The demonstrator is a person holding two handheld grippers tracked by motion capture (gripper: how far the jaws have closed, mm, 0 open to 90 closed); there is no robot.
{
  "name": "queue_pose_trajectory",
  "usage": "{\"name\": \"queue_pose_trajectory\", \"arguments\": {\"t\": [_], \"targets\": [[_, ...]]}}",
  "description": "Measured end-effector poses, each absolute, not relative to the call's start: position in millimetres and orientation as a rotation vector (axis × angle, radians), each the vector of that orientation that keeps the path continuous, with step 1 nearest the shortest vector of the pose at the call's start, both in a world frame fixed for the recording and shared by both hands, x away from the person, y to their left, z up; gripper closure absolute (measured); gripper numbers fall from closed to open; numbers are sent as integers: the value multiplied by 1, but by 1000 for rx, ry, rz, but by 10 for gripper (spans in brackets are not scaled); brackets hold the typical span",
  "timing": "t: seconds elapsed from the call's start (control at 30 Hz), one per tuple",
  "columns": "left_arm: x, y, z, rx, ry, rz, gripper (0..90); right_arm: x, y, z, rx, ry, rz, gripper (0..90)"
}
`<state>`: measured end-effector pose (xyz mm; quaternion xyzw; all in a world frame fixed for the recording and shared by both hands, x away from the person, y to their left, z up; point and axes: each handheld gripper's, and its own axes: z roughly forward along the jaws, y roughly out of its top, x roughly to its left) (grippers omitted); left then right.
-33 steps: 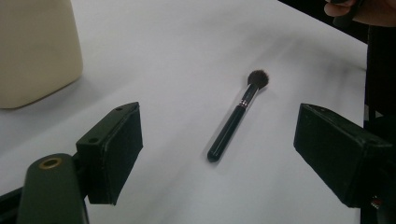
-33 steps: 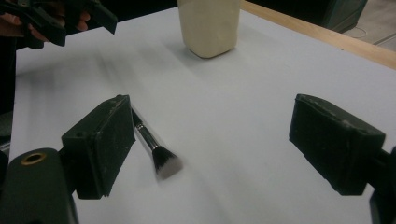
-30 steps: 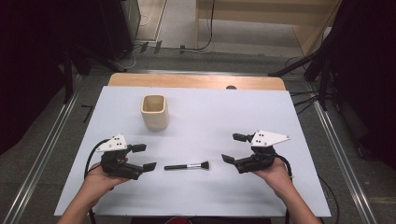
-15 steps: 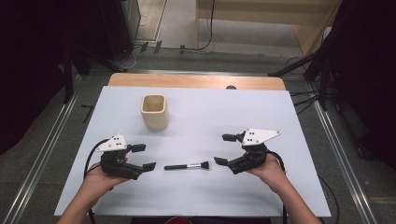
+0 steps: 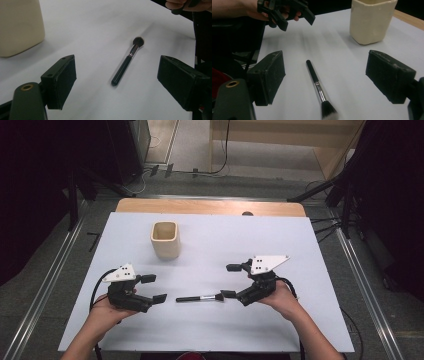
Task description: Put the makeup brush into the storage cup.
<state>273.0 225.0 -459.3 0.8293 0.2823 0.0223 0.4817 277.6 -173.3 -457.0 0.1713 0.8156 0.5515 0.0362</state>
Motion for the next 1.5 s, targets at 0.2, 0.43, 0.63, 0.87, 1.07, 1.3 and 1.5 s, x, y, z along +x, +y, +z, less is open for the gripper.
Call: {"name": "queue_pose_trajectory", "arguments": {"t": [0.2, 0.43, 0.63, 0.87, 1.07, 1.3, 1.5], "targets": [[274, 225, -459, 2018, 692, 45, 162, 283, -167, -457, 481, 2527, 1723, 172], [273, 225, -459, 2027, 693, 53, 162, 289, -157, -454, 443, 2553, 1729, 172], [273, 227, -460, 2027, 695, 54, 162, 292, -144, -449, 399, 2587, 1666, 173], [274, 227, -460, 2028, 704, 62, 162, 298, -134, -445, 394, 2665, 1554, 177], [274, 227, -461, 2029, 705, 62, 162, 303, -127, -442, 365, 2726, 1473, 194], [274, 227, -461, 2032, 704, 63, 162, 307, -119, -438, 323, 2804, 1349, 193], [273, 227, -462, 2039, 701, 60, 163, 309, -114, -437, 302, 2850, 1271, 193]]}}
